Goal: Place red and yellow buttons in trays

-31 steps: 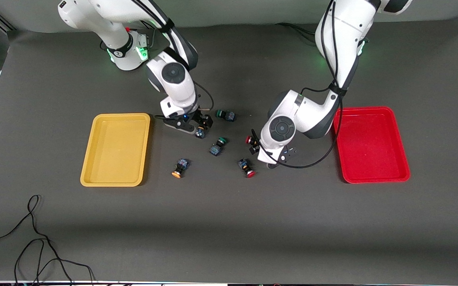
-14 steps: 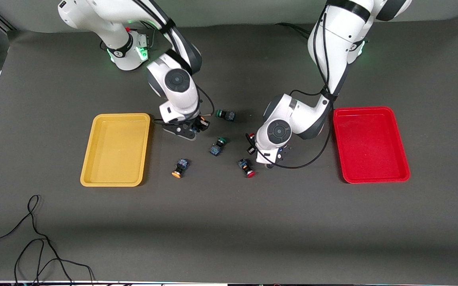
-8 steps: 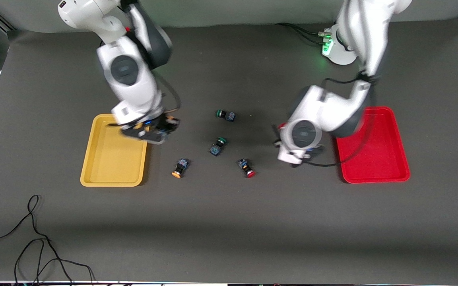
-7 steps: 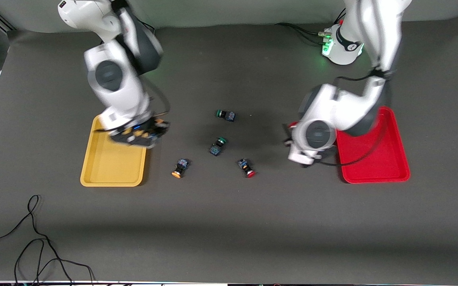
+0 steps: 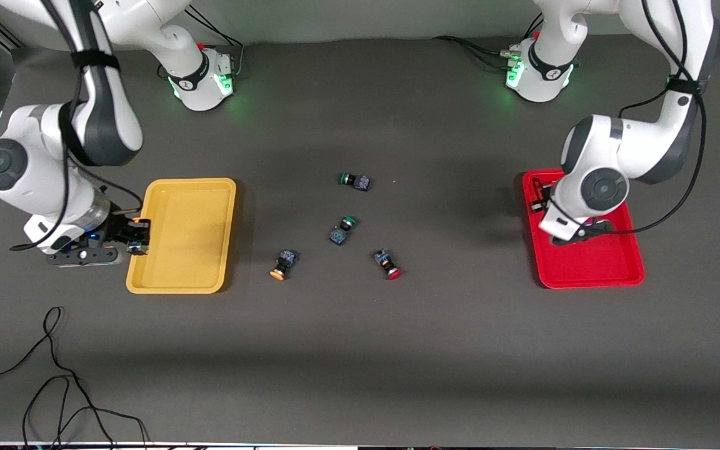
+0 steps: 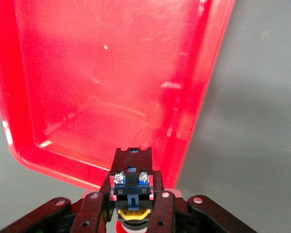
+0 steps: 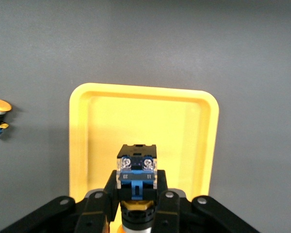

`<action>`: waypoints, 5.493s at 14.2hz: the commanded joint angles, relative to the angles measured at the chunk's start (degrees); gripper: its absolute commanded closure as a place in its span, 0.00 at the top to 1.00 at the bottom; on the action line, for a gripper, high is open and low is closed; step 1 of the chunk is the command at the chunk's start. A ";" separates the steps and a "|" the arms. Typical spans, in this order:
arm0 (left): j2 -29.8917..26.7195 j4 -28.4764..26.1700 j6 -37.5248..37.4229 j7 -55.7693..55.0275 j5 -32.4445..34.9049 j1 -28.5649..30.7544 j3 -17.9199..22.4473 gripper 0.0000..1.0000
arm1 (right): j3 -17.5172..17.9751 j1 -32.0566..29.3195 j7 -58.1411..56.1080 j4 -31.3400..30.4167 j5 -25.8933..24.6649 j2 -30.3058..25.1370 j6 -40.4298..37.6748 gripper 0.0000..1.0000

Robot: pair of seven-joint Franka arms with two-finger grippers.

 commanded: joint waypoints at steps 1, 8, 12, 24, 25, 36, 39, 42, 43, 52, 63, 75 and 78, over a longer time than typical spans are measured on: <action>-2.66 -6.32 6.23 3.04 2.94 2.42 -0.56 0.00 | -0.65 -0.24 -5.80 -6.21 6.29 5.39 10.24 0.24; 2.80 -7.12 15.75 7.45 5.76 8.67 -0.56 0.82 | -0.47 -2.79 -28.93 -6.22 32.67 20.70 14.48 0.24; -0.62 -4.14 8.56 6.32 4.71 6.57 -1.87 1.00 | -1.52 -2.80 -26.82 -2.89 32.42 19.48 9.94 1.00; 29.40 50.43 -12.49 -36.29 -14.01 -16.28 -6.10 1.00 | -19.11 20.30 8.30 19.18 17.82 16.30 -20.15 1.00; 31.08 51.24 -8.90 -39.01 -14.45 -16.99 -6.10 1.00 | -18.93 22.15 11.99 20.14 17.91 16.66 -19.71 1.00; 39.80 51.51 9.33 -46.16 -14.45 -21.47 -6.10 0.80 | -7.15 23.57 23.98 20.16 29.85 27.72 -3.99 1.00; 40.06 51.42 9.50 -46.25 -14.45 -21.74 -6.10 0.48 | -4.53 23.57 23.81 20.06 34.60 34.75 1.28 1.00; 40.06 51.25 10.65 -46.07 -14.28 -21.74 -6.10 0.02 | -2.68 22.79 23.28 18.83 35.92 37.57 4.11 1.00; 39.98 51.25 10.56 -45.99 -14.02 -21.74 -6.10 0.00 | -1.88 22.52 23.28 18.74 36.54 37.75 4.20 1.00; 21.48 36.45 -10.62 -23.98 -11.03 -10.77 -5.83 0.00 | -0.12 21.46 23.01 18.83 39.36 38.37 4.11 0.16; 11.84 14.43 3.24 20.09 7.95 17.18 -5.57 0.00 | -7.68 21.55 22.05 21.65 26.17 22.11 -17.77 0.15; 9.49 11.25 5.92 22.92 11.21 20.71 -6.01 0.99 | -1.62 21.38 23.01 20.77 42.07 40.65 1.99 0.98; 2.30 11.26 -2.68 22.04 7.02 19.75 -9.51 0.99 | -1.61 21.29 23.10 20.85 42.26 40.83 2.00 0.42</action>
